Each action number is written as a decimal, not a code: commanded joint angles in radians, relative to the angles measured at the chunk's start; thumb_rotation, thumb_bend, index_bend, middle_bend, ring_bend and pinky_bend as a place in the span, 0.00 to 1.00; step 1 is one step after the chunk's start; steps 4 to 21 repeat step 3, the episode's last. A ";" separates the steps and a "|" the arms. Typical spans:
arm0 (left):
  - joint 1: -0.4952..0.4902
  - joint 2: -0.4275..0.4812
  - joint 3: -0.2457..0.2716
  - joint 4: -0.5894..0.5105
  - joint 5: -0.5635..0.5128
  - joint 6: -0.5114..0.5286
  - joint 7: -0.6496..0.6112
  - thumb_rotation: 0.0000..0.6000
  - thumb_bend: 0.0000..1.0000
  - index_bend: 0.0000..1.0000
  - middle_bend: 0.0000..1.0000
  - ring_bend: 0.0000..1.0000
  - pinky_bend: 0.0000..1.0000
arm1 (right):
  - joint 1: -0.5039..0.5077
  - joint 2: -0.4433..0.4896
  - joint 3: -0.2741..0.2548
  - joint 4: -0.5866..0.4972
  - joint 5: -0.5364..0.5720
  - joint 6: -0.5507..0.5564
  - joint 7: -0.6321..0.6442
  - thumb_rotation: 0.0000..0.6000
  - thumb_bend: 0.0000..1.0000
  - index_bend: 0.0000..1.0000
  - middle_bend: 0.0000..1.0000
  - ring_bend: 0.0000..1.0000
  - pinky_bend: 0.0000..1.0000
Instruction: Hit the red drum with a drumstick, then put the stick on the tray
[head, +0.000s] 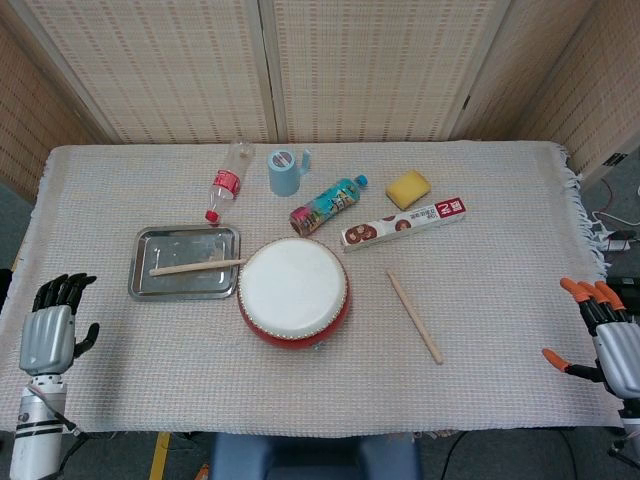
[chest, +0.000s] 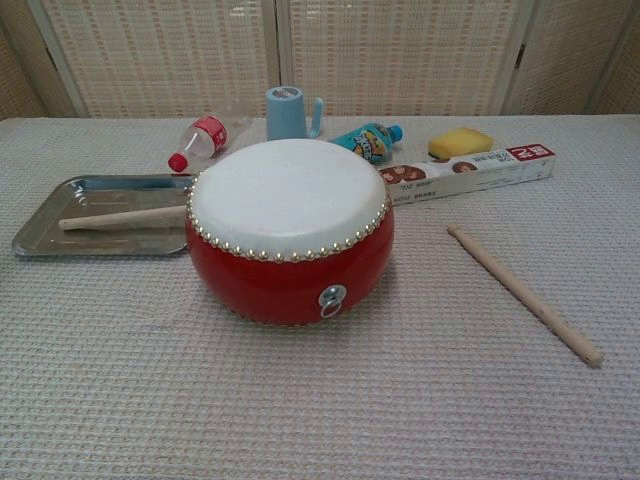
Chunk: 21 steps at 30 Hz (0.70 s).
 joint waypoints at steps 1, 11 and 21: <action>0.046 0.011 0.042 -0.039 0.067 0.055 0.023 1.00 0.29 0.22 0.15 0.09 0.09 | 0.000 -0.008 -0.003 0.002 -0.003 0.003 -0.008 1.00 0.16 0.05 0.11 0.00 0.02; 0.061 0.014 0.050 -0.047 0.091 0.070 0.029 1.00 0.29 0.22 0.15 0.09 0.09 | -0.001 -0.010 -0.004 0.001 -0.001 0.001 -0.019 1.00 0.16 0.05 0.11 0.00 0.02; 0.061 0.014 0.050 -0.047 0.091 0.070 0.029 1.00 0.29 0.22 0.15 0.09 0.09 | -0.001 -0.010 -0.004 0.001 -0.001 0.001 -0.019 1.00 0.16 0.05 0.11 0.00 0.02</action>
